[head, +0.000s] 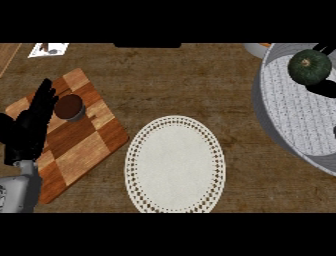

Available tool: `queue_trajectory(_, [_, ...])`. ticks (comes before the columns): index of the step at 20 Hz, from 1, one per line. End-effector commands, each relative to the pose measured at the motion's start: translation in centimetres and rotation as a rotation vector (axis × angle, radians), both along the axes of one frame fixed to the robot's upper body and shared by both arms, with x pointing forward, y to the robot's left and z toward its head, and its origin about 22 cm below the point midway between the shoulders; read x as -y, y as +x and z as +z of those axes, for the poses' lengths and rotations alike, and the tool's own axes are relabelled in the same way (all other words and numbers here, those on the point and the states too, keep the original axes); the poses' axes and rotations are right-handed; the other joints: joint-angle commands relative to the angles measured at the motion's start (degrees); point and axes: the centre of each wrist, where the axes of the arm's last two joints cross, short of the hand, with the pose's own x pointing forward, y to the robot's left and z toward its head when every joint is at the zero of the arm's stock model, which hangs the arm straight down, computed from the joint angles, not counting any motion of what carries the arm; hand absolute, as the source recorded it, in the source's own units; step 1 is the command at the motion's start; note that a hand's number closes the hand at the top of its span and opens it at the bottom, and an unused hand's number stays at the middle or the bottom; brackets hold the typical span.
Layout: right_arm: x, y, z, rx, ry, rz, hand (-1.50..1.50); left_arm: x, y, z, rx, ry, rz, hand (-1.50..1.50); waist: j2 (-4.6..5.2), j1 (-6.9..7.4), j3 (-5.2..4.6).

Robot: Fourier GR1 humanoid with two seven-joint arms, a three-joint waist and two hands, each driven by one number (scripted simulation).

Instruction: Pick the squash from the placemat and place it in the basket

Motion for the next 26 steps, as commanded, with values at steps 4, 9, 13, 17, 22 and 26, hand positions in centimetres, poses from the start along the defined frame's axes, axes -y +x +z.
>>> queue_trajectory(4, [-0.9, 2.1, 1.9, 0.004, -0.036, -0.029, 1.50, 0.1, -1.4, 0.8, 0.006, 0.012, 0.003, 0.00, -0.17, -0.17, 0.03])
queue_trajectory(9, [-0.5, 3.0, -0.4, -0.182, -0.064, -0.104, 1.50, -0.5, 0.3, 0.1, -0.003, 0.002, 0.014, 0.00, -0.07, -0.25, 0.02])
queue_trajectory(13, [1.2, 3.9, -0.1, -0.296, -0.048, -0.115, 1.50, -0.8, -0.5, 0.4, 0.009, 0.005, 0.009, 0.00, -0.07, 0.02, 0.04])
queue_trajectory(17, [1.1, 3.8, -1.1, -0.295, -0.057, -0.094, 1.50, 0.0, -0.9, -0.4, 0.008, 0.012, 0.009, 0.00, -0.10, -0.17, 0.04])
queue_trajectory(22, [2.9, 4.0, -1.0, -0.265, -0.045, -0.116, 1.50, -0.8, 0.2, -0.4, 0.006, -0.015, 0.010, 0.00, -0.06, -0.24, 0.04])
queue_trajectory(26, [2.9, 3.9, -2.4, -0.270, -0.100, -0.130, 1.50, -0.6, -1.1, 0.2, 0.002, -0.004, 0.004, 0.00, -0.14, -0.27, 0.04])
